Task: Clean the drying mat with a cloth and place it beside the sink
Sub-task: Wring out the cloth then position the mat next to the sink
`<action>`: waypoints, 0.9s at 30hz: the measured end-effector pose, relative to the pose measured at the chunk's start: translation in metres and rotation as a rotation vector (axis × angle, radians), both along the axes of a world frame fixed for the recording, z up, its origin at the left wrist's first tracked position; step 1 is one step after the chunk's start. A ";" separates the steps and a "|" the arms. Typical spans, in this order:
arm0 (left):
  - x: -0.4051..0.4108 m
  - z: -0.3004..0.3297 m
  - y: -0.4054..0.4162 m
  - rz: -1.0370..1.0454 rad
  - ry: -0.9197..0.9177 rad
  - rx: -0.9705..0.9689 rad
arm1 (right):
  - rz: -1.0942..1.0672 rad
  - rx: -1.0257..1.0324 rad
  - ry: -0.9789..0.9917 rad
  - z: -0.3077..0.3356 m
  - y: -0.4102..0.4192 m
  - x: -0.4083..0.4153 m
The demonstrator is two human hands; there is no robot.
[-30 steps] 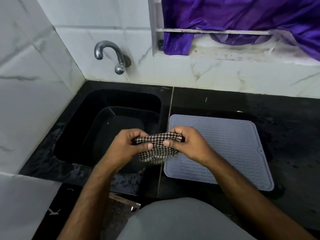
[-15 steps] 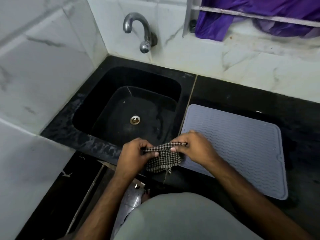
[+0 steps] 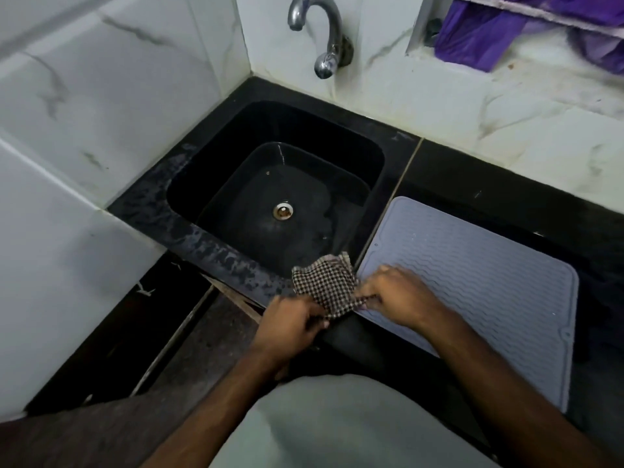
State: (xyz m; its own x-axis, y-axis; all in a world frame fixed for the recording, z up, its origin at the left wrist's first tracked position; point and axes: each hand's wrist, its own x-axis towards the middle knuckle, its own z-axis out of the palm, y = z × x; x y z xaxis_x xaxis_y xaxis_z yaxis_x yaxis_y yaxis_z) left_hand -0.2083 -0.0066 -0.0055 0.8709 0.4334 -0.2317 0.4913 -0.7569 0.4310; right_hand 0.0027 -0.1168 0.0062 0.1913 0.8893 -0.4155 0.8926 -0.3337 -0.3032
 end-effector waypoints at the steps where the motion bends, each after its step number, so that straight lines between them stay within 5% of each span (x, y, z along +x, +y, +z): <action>1: 0.000 -0.005 -0.007 0.065 -0.025 -0.137 | 0.013 -0.050 -0.042 -0.003 -0.003 0.002; 5: -0.004 -0.014 -0.007 0.399 -0.145 -0.450 | -0.035 -0.005 -0.019 0.000 0.006 0.010; 10: 0.008 -0.021 0.023 0.530 -0.147 -0.287 | -0.070 0.123 -0.058 -0.002 0.050 0.005; 14: 0.016 -0.029 0.042 0.491 0.022 -0.097 | -0.098 0.108 -0.016 -0.016 0.073 -0.005; 18: 0.028 -0.031 0.034 0.418 -0.022 0.019 | -0.164 0.138 -0.009 -0.027 0.067 -0.001; 27: 0.105 -0.015 0.013 0.259 -0.228 -0.126 | -0.425 0.257 0.001 -0.016 0.013 0.052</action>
State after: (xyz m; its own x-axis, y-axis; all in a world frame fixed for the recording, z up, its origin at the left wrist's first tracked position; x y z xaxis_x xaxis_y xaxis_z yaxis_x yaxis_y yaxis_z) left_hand -0.1030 0.0068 -0.0206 0.7714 0.6267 -0.1104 0.5405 -0.5537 0.6335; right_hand 0.0551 -0.1040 -0.0103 0.5586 0.8066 -0.1935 0.6938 -0.5822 -0.4239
